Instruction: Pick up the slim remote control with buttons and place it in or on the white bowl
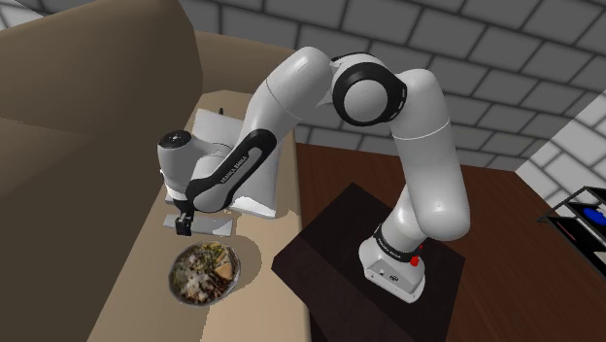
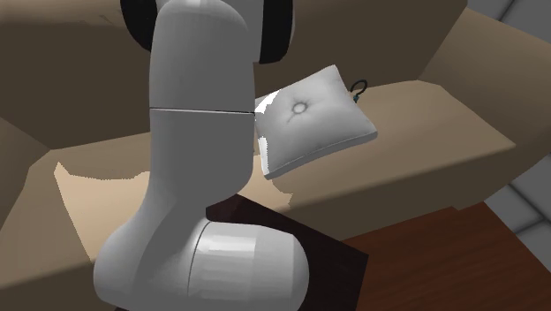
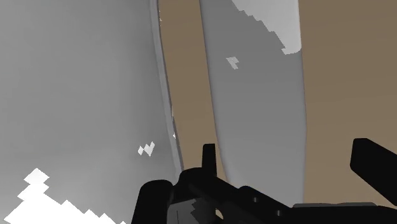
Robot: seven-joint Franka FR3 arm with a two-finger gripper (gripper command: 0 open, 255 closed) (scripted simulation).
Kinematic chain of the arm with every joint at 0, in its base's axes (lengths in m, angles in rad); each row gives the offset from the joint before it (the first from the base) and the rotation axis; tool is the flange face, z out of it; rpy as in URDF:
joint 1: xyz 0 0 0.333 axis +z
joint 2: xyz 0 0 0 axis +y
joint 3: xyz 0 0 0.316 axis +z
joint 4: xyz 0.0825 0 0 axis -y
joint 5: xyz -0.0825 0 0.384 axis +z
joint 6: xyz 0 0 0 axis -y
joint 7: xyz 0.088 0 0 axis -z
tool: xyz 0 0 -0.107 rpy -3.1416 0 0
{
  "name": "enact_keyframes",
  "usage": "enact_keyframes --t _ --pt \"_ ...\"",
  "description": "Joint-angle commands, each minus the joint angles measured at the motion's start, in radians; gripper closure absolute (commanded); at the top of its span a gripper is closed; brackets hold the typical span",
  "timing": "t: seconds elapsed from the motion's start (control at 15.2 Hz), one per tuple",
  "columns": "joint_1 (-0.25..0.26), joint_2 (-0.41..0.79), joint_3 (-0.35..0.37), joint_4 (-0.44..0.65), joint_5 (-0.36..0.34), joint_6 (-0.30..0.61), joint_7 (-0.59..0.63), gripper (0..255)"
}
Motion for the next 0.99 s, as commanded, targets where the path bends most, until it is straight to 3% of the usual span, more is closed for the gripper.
enact_keyframes --t 0.0,0.4,0.46,0.92 --pt "-0.005 0.037 -0.014 0.008 -0.005 0.008 0.0 0" --pt "-0.007 0.038 -0.013 0.008 -0.007 0.008 0.001 0" --pt "0.003 0.041 -0.013 0.007 -0.009 0.011 0.012 255" --pt "0.007 0.024 -0.009 -0.008 -0.007 0.009 0.019 255"
